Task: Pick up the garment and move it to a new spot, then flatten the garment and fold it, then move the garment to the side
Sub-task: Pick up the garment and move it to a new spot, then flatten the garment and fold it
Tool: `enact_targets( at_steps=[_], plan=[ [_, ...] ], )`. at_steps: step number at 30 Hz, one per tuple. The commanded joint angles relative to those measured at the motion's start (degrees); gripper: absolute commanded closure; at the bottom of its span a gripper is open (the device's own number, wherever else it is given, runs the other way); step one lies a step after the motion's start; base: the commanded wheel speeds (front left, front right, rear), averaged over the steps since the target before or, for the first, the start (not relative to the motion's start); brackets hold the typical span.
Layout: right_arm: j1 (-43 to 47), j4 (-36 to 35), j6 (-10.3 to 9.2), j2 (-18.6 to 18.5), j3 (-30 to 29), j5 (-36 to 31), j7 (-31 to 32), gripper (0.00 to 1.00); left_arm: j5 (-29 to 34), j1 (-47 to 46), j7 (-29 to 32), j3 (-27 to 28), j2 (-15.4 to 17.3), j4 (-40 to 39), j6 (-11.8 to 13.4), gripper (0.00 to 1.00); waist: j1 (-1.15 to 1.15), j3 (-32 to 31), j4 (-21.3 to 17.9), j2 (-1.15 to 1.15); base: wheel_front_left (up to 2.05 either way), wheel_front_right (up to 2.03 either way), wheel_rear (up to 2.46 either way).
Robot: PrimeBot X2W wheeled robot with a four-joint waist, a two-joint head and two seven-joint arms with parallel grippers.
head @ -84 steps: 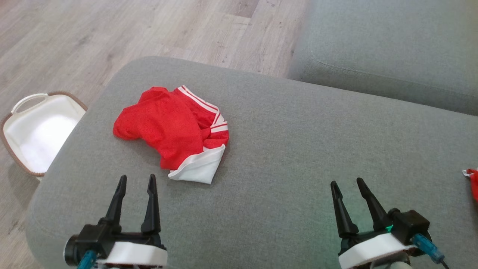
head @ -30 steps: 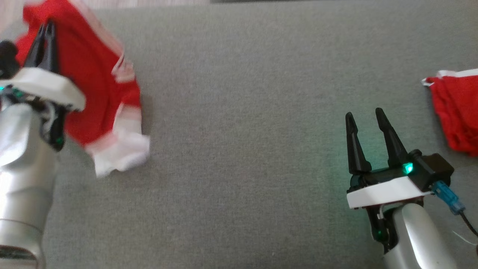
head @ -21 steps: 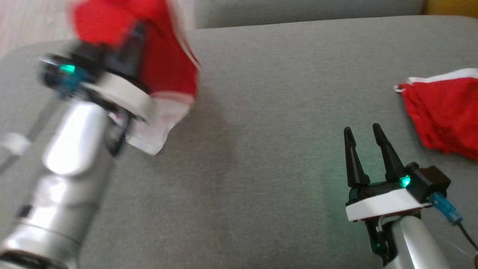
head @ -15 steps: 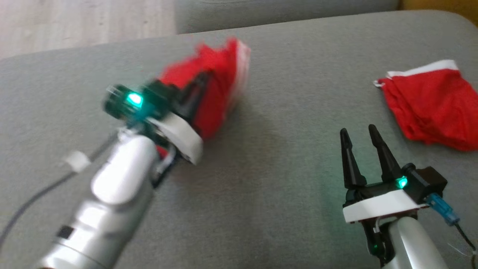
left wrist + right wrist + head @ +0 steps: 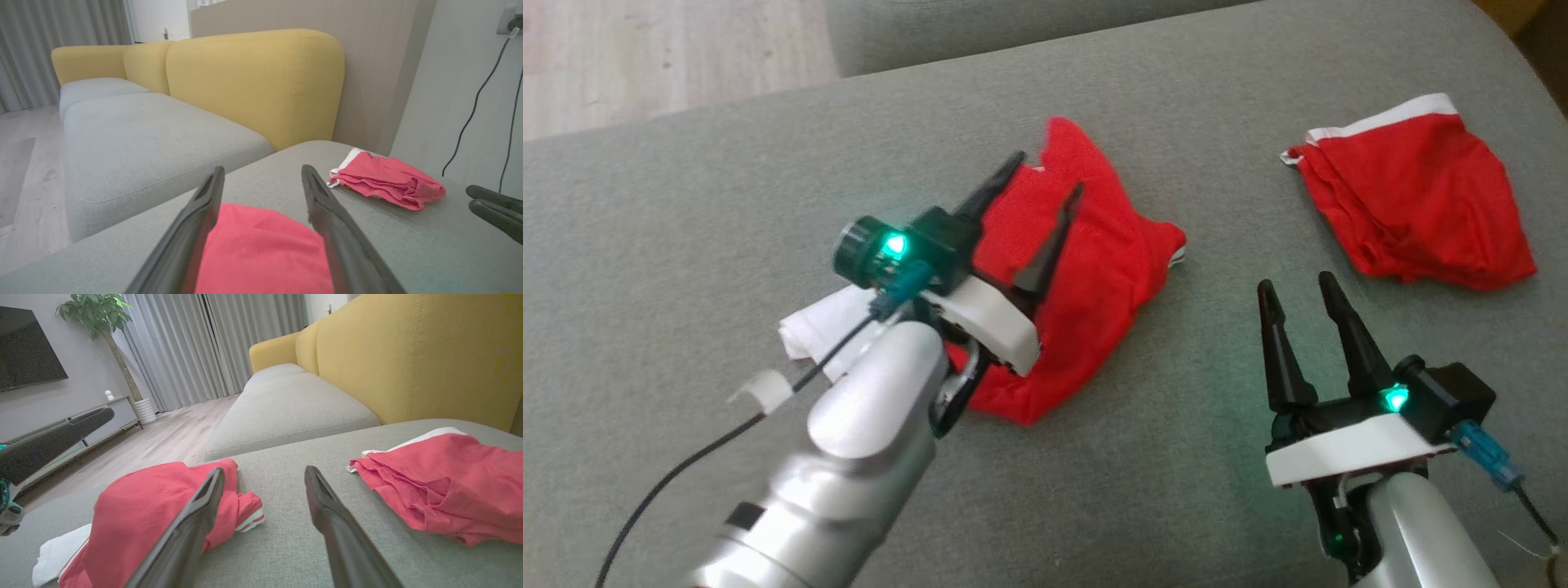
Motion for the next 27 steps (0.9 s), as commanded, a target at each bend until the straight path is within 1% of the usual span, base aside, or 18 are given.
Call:
enact_targets(
  at_steps=[1, 5, 8, 10, 13, 16, 19, 22, 27],
  plan=[
    [-1.7, -2.0, -0.04, -0.1, 0.9, 0.4, -0.6, 0.0, -0.4, -2.8, -1.2, 2.7, 1.3, -1.1, 0.4, 0.0, 0.0, -0.4, 0.8, 0.0, 0.0, 0.0, 0.0],
    [-1.2, -2.0, -0.04, -0.1, 0.2, 0.1, -0.6, 0.0, -1.4, -2.0, -3.7, 5.6, 4.2, -0.7, 1.3, 0.0, 0.0, -1.5, 3.0, 0.0, 0.0, 0.0, 0.0],
    [-0.7, -2.1, -0.04, -0.1, -0.9, -0.3, -0.6, 0.0, -1.2, 0.1, -5.0, 7.5, 7.5, -1.4, 2.2, 0.0, 0.0, -2.6, 5.2, 0.0, 0.0, 0.0, 0.0],
    [-0.2, -2.1, -0.04, -0.1, -1.7, -0.8, -0.6, 0.0, -0.8, 2.5, -5.5, 8.5, 9.7, -2.1, 2.8, 0.0, 0.0, -3.3, 6.8, 0.0, 0.0, 0.0, 0.0],
    [0.8, -1.8, -0.04, -0.1, -2.4, -1.6, -0.6, 0.0, -0.7, 7.3, -5.9, 10.0, 12.0, -3.9, 3.5, 0.0, 0.0, -4.4, 9.0, 0.0, 0.0, 0.0, 0.0],
    [1.9, -1.3, -0.04, -0.1, -2.8, -2.5, -0.6, 0.0, -0.5, 13.1, -5.9, 12.4, 12.9, -8.2, 4.4, 0.0, 0.0, -5.5, 10.8, 0.0, 0.0, 0.0, 0.0],
    [2.9, -0.8, -0.04, -0.1, -2.7, -2.8, -0.6, 0.0, 0.3, 19.7, -5.9, 14.3, 12.9, -12.4, 5.4, 0.0, 0.0, -6.5, 11.9, 0.0, 0.0, 0.0, 0.0],
    [3.7, -0.4, -0.04, -0.1, -2.4, -2.8, -0.6, 0.0, 0.7, 25.4, -5.9, 16.3, 11.4, -15.7, 6.2, 0.0, 0.0, -7.1, 12.7, 0.0, 0.0, 0.0, 0.0],
    [3.9, -0.3, -0.04, -0.1, -2.5, -3.0, -0.6, 0.0, 2.1, 29.7, -5.9, 18.9, 8.8, -18.7, 6.2, 0.0, 0.0, -7.1, 13.7, 0.0, 0.0, 0.0, 0.0]
  ],
)
